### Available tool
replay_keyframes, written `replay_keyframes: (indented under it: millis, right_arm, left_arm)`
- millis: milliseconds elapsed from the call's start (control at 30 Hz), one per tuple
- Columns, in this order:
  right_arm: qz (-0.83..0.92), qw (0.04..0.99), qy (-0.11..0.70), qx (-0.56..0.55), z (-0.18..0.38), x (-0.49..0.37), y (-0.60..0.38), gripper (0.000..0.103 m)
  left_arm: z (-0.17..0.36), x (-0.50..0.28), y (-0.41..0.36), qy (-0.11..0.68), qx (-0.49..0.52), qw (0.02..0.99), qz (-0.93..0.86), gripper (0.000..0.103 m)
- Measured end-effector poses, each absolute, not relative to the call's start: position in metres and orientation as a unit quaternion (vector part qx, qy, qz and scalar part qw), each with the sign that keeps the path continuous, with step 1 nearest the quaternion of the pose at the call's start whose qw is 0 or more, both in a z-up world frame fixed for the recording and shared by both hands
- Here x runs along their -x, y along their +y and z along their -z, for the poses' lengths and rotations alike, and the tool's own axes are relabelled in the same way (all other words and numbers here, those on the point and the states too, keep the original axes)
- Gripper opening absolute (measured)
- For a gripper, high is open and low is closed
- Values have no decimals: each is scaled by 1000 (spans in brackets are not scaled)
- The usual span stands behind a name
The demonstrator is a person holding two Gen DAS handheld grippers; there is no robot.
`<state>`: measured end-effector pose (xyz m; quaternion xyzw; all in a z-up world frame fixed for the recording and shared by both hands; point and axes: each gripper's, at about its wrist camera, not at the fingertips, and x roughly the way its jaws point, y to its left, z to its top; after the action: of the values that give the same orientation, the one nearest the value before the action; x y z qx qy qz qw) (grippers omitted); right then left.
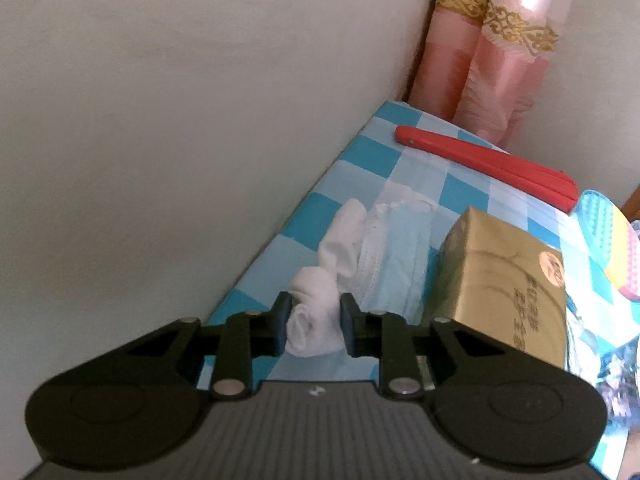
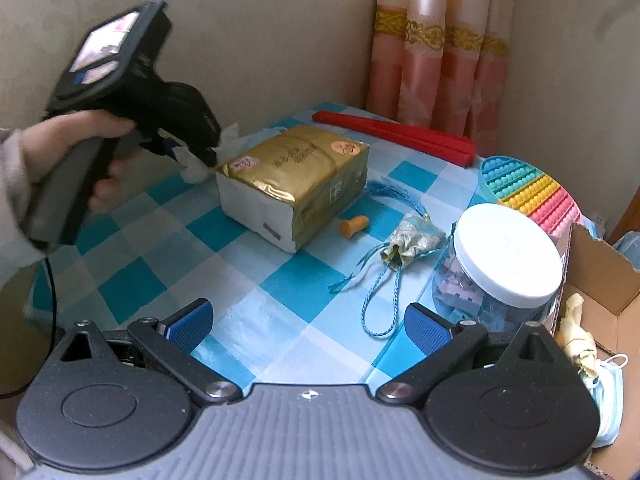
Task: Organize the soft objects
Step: 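Grasp the white knotted sock with the left tool, then grasp the orange earplug with the right tool while the left tool lifts the sock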
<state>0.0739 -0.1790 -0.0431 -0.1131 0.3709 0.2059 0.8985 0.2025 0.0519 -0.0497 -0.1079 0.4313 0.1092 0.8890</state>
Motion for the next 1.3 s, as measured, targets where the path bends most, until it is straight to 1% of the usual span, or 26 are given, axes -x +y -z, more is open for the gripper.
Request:
replay_keyframes:
  millis: [200,300,367,433,633,667,733,1000,1167,1300]
  right_arm:
    - [-199,899,370,124,40,-73,-174,103]
    - [-204,897,371,125,40,-73,-168,103]
    - [-205,896,371,133,41,-73,-165,103]
    - [-205,895,370,140,41,-73,-162,103]
    - [-204,895,370,146,37,-77,-162,103]
    - [-205,894,368,150,36,-77,-162,103]
    - [-209,893,366,158,34,-78,-161,103]
    - [-241,879,353,211,24,-96,-161,103]
    - [-277,860,343,256,13,-126,-164,100]
    - [-325,826,359,288,12,-161,-164,88]
  left_arm:
    - [51,-186,55,434,91,891,-98,26]
    - [58,-187,57,442,88,887,-100,31]
    - [63,-188,58,444,89,887,-95,47]
    - [67,-190,55,441,76,888,-103,52]
    - [78,-195,56,434,63,892,-108,51]
    - [80,-196,56,435,63,892,-107,48]
    - [82,-195,56,432,61,894,-105,38]
    - [73,-185,55,426,59,898,-95,38]
    - [62,-175,53,424,58,899,-89,38]
    - [57,-167,51,426,59,899,-83,38]
